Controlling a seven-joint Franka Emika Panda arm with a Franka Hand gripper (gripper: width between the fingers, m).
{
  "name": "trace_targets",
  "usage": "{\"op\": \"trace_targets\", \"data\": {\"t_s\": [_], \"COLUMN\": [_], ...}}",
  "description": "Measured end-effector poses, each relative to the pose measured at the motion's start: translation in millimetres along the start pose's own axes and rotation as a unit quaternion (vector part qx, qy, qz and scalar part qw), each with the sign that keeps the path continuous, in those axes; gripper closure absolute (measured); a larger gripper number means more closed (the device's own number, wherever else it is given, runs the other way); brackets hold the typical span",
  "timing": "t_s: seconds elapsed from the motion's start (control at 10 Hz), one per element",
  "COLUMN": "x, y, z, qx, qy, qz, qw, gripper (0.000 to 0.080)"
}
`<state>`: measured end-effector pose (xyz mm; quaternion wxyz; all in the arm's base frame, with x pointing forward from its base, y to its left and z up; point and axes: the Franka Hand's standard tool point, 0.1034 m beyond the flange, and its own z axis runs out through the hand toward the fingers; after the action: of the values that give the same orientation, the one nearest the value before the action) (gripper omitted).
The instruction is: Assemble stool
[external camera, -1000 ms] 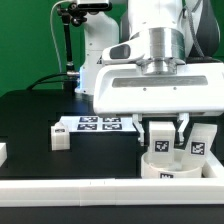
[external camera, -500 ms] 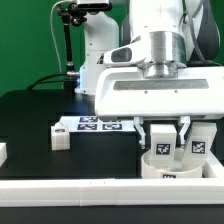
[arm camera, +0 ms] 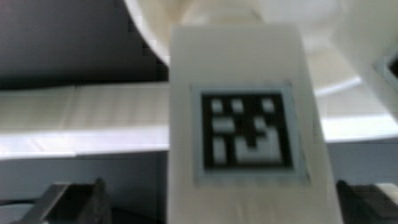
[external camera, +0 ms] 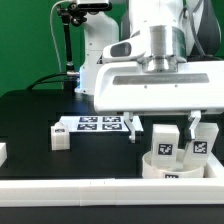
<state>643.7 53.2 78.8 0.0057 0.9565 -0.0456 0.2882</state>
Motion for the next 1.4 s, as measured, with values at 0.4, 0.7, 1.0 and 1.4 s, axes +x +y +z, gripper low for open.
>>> {"op": "trace_targets", "data": {"t_s": [0.4,0.7,1.0,1.4], "x": [23.0,24.2,21.5,4.3], "y": [3.5,3.8,2.4,5.7], "z": [-19.9,-19.4,-17.3,-12.8], "qx": [0.006,0.006,0.008,0.014], "qy": [-0.003,-0.008,-0.029,-0.194], "qz": [-0.004,-0.003,-0.003,0.012], "qw": [1.0,1.0,1.0,0.981], "gripper": [0.0151,0.015,0.015,0.015]}}
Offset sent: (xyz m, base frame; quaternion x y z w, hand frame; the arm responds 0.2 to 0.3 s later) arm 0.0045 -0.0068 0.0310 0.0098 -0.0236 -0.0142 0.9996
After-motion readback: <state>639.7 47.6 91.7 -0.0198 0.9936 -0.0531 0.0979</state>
